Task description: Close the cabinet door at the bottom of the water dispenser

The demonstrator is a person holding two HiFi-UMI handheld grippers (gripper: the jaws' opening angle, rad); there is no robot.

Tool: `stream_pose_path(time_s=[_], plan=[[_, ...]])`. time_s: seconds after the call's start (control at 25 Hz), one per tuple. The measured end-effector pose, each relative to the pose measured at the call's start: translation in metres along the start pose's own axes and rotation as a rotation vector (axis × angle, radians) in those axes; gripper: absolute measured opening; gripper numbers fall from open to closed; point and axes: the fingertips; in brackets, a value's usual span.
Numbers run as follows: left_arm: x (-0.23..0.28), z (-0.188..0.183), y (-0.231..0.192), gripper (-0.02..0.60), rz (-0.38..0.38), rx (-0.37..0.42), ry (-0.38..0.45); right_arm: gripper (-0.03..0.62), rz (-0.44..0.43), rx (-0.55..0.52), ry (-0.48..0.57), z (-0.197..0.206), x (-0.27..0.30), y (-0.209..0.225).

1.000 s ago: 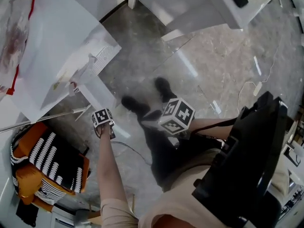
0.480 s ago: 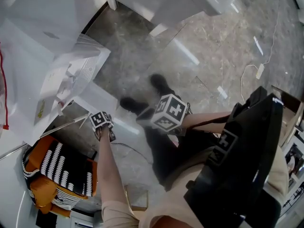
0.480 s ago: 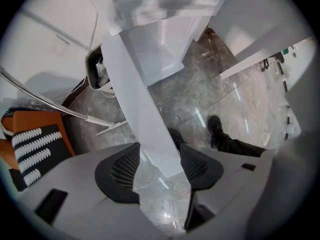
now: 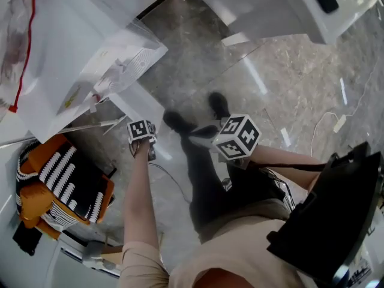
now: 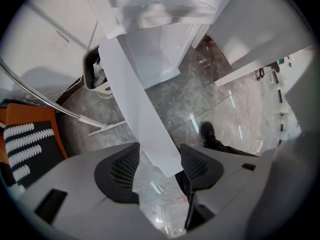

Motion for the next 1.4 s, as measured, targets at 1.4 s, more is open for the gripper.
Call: stream_pose_path(time_s=[1.4], plan=[[-0.01, -0.041, 0.044, 0.265, 0.258, -0.208, 0.218, 0.012, 0.072, 0.006, 0.017, -0.003, -0.007, 0.024]])
Point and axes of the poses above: the fingertips, and each gripper's own axes: x forward along the fingers, y to its right, z out of its underside, and after that the axes turned 10 degrees about -z, right-handed
